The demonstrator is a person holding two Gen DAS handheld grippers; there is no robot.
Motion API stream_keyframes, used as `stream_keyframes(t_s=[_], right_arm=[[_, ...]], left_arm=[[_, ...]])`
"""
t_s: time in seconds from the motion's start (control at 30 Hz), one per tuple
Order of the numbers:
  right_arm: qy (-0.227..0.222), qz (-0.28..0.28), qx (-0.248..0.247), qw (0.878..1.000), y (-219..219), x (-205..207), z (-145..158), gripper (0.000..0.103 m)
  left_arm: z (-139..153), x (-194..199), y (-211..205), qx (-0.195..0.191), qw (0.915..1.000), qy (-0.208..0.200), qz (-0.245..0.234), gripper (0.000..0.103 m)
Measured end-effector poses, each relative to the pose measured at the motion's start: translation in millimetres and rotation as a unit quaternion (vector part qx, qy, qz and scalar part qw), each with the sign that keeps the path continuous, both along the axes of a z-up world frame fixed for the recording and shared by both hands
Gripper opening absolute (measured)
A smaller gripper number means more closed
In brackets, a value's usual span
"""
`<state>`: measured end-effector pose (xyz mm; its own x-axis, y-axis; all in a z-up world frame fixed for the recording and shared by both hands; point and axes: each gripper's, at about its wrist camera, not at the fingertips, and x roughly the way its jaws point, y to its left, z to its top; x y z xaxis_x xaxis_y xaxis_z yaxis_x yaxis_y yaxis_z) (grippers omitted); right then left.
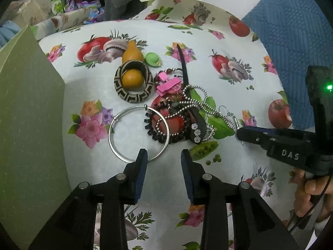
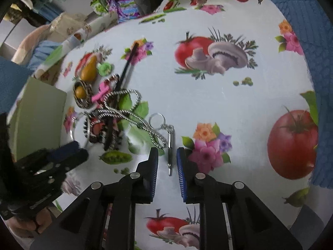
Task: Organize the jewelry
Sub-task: 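Grasp a silver hook earring with the right tool while the left holds the hoop, then lift the hoop with the left tool and earring with the right toward the box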
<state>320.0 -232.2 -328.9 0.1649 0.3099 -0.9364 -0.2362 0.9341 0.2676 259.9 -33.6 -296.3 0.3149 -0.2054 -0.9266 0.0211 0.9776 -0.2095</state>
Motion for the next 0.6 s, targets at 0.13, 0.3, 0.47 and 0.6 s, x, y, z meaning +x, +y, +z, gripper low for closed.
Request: stream_keyframes(t_s=[0.13, 0.3, 0.47, 0.6], right_arm=[[-0.018, 0.024, -0.022, 0.999, 9, -4, -2, 0.014], [-0.036, 0.055, -0.055, 0.996, 22, -9, 0, 0.002], [-0.037, 0.038, -0.044, 0.998, 13, -8, 7, 0.002], [-0.035, 0.023, -0.038, 0.998, 5, -7, 13, 0.002]], left_arm=[[3, -4, -3, 0.016, 0.9997, -0.018, -0.009, 0.033], [-1, -1, -8, 0.032, 0.9990, -0.021, -0.023, 0.030], [-7, 3, -18, 0.067, 0.9960, -0.030, -0.051, 0.023], [-8, 7, -20, 0.062, 0.9960, -0.033, -0.055, 0.005]])
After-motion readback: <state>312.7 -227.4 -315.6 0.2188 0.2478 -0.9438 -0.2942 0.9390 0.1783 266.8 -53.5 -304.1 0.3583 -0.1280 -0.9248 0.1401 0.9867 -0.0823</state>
